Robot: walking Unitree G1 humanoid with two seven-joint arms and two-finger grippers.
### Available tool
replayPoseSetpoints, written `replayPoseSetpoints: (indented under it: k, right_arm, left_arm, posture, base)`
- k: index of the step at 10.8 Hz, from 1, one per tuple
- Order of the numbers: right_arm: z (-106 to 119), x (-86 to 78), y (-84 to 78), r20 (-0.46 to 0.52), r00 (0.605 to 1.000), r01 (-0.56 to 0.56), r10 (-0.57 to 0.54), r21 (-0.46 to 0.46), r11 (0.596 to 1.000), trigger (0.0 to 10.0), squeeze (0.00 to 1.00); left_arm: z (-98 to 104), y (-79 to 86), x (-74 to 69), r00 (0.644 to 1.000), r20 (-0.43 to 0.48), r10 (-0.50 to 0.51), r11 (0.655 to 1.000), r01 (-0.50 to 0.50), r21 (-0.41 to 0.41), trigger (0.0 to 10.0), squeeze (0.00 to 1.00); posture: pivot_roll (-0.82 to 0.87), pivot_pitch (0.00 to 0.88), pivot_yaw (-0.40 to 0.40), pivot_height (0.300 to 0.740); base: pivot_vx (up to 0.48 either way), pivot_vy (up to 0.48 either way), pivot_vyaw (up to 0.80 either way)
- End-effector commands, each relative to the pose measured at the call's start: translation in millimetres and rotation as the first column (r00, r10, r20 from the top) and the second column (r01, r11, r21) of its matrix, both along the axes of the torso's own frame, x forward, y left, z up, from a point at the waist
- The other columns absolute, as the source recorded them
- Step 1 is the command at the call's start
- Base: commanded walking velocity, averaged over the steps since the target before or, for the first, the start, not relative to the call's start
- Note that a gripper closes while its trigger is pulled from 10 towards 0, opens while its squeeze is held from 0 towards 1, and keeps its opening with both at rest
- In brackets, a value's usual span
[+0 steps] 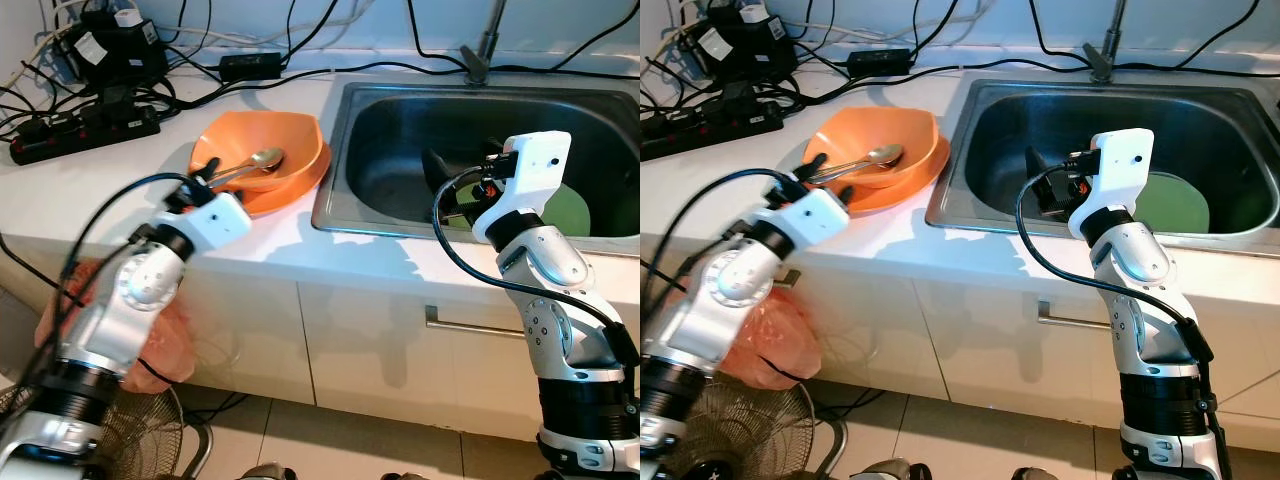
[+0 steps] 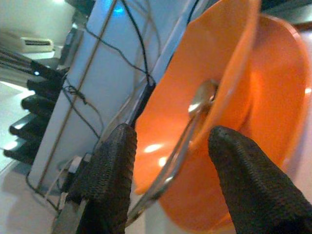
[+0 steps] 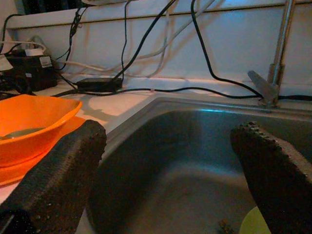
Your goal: Kitchen organization
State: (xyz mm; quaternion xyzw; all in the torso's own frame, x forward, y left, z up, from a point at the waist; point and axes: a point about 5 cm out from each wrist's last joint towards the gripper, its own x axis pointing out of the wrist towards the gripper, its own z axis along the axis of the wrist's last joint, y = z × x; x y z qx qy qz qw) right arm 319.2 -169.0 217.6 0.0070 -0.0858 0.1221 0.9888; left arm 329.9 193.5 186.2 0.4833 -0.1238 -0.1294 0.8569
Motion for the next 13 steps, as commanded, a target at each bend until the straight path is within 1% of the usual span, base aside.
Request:
replayPoseSetpoints:
  k: [1, 3, 4, 5, 6, 13]
  right_arm:
    - [1.2, -1.9, -0.2, -0.001, 1.0, -0.009, 0.009, 0.01, 1.0, 10.0, 0.0]
    - [1.6, -1.8, 0.2, 0.0, 1.0, -0.011, 0.011, 0.012, 1.0, 10.0, 0.0]
    - [1.5, -1.8, 0.2, -0.001, 1.0, -0.01, 0.01, 0.012, 1.0, 10.0, 0.0]
    - [1.5, -2.0, 0.3, -0.001, 1.0, -0.01, 0.01, 0.012, 1.0, 10.0, 0.0]
    - [1.5, -2.0, 0.1, -0.001, 1.0, -0.009, 0.009, 0.012, 1.0, 10.0, 0.0]
    - [0.7, -2.1, -0.5, -0.005, 1.0, -0.011, 0.011, 0.01, 1.0, 10.0, 0.0]
  left_arm:
    - [7.8, 4.6, -0.2, 0.999, 0.039, 0.007, 1.0, -0.008, 0.015, 10.0, 0.0]
    - [4.9, 12.0, 1.6, 0.999, 0.023, 0.027, 0.999, -0.028, 0.046, 10.0, 0.0]
    - [5.0, 14.0, 2.3, 1.0, 0.013, 0.028, 0.998, -0.029, 0.056, 9.8, 0.0]
    - [4.4, 13.5, 2.2, 1.0, 0.006, 0.022, 0.998, -0.022, 0.054, 3.3, 0.0]
    - [1.5, 12.6, 1.9, 1.0, -0.008, 0.016, 0.998, -0.016, 0.056, 0.0, 0.0]
    - [-1.2, 10.7, 2.8, 1.0, -0.009, -0.006, 0.999, 0.007, 0.043, 0.0, 0.0]
  posture:
    - [0.09, 0.076, 0.085, 0.74]
    - [0.09, 0.076, 0.085, 0.74]
    - [0.09, 0.076, 0.086, 0.74]
    - [0.09, 0.076, 0.086, 0.74]
    - [0.09, 0.077, 0.086, 0.74]
    - [0.09, 0.072, 0.089, 0.74]
  base:
    - [0.0, 0.0, 0.0]
    - [0.0, 0.0, 0.0]
    - [0.0, 0.0, 0.0]
    - [0.0, 0.0, 0.0]
    - [0.0, 0.0, 0.0]
    - [0.0, 0.0, 0.0]
